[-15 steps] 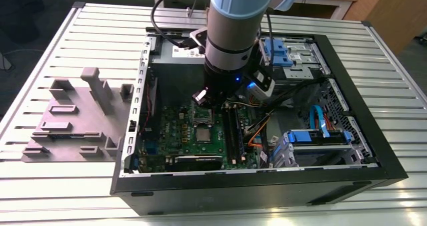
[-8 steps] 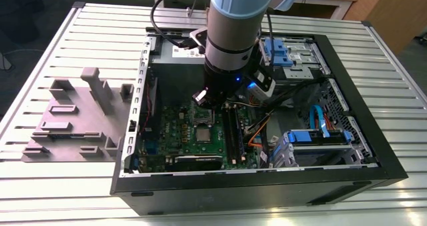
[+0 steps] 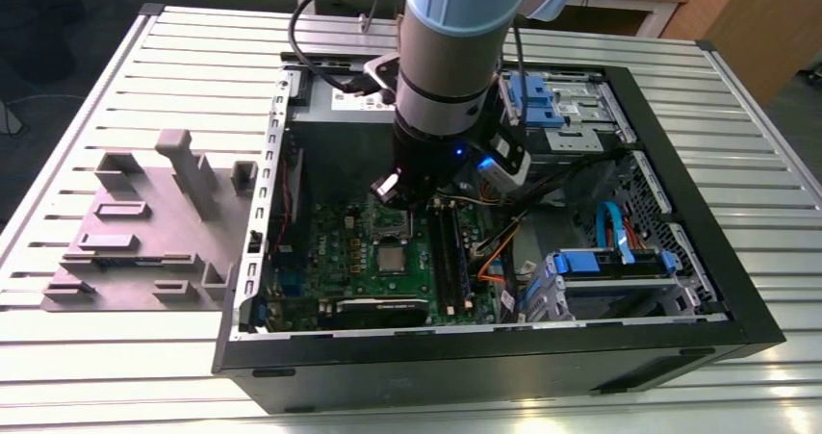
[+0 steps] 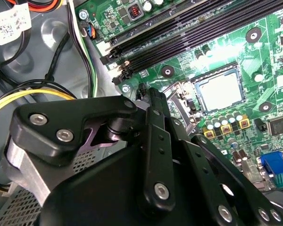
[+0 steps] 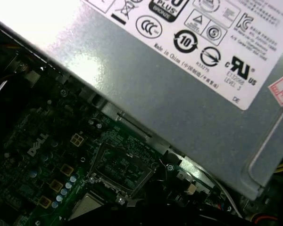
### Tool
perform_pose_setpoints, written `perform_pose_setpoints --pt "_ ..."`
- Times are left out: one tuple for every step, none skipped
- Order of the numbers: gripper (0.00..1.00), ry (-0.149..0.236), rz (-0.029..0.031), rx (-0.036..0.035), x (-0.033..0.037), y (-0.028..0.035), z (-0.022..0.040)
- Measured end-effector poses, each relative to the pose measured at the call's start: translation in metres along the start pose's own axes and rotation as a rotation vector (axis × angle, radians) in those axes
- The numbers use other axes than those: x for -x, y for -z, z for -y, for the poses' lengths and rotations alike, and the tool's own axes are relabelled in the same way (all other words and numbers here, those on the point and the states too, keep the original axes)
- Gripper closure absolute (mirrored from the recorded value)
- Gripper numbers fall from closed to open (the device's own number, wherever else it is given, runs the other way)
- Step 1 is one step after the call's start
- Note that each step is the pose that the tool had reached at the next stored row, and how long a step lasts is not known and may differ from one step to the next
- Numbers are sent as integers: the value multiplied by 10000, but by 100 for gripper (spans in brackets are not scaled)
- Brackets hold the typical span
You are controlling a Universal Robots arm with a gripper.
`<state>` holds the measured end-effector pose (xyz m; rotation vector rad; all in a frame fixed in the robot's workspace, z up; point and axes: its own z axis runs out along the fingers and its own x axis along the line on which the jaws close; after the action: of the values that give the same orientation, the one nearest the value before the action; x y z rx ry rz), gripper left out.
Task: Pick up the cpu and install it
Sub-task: 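Close the cpu cover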
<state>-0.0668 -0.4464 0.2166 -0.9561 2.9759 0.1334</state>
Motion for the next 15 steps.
perform_pose_setpoints --pt "90 43 -4 1 -1 0 1" --pt "90 83 -6 3 -1 0 3" --pt "90 120 -9 5 -1 0 4" --pt "90 148 -12 6 -1 0 4" --pt "90 153 -12 6 -1 0 4" --pt "90 154 -12 6 -1 0 4" --pt "90 155 -13 6 -1 1 4" --pt "90 155 -12 6 -1 0 4" --pt "90 156 -12 6 -1 0 4" --pt "90 156 -13 6 -1 1 4" --pt "90 157 -13 9 -2 3 5" --pt "90 156 -11 17 -2 12 4" --pt "90 155 -10 24 -1 24 3" --pt "90 156 -6 34 1 37 2" --pt "90 155 -2 46 1 53 1"
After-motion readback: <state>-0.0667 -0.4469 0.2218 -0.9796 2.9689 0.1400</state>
